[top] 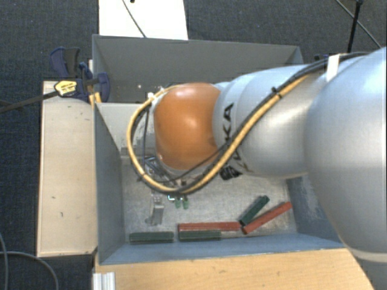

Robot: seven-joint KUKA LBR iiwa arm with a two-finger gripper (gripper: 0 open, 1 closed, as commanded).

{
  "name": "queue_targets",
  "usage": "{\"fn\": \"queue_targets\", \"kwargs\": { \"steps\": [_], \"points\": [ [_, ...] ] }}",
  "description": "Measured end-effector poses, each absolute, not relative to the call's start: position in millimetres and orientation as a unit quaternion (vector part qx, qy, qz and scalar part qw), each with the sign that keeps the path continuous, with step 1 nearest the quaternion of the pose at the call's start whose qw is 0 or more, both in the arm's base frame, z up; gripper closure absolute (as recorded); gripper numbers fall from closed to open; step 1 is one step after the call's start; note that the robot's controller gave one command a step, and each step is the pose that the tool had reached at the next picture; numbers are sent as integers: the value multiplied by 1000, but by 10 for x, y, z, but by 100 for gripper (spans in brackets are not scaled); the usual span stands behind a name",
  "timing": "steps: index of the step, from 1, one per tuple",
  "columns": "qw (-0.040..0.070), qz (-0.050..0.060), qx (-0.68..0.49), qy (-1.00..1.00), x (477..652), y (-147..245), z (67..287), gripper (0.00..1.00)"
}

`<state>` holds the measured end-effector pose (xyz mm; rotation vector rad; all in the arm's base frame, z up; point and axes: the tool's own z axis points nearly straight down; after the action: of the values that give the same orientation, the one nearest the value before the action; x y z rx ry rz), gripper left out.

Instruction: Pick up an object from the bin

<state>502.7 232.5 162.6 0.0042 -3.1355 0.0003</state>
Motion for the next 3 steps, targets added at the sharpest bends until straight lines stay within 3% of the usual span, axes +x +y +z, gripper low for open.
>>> {"fn": "queue_targets", "kwargs": {
  "steps": [1, 2, 3],
  "points": [
    [-6, -1, 171, -985, 4817, 1743, 719, 0],
    [-2, 0, 164, -986, 4902, 835, 1017, 0],
    [1, 0, 217, -976, 4766, 641, 1001, 0]
  ]
}}
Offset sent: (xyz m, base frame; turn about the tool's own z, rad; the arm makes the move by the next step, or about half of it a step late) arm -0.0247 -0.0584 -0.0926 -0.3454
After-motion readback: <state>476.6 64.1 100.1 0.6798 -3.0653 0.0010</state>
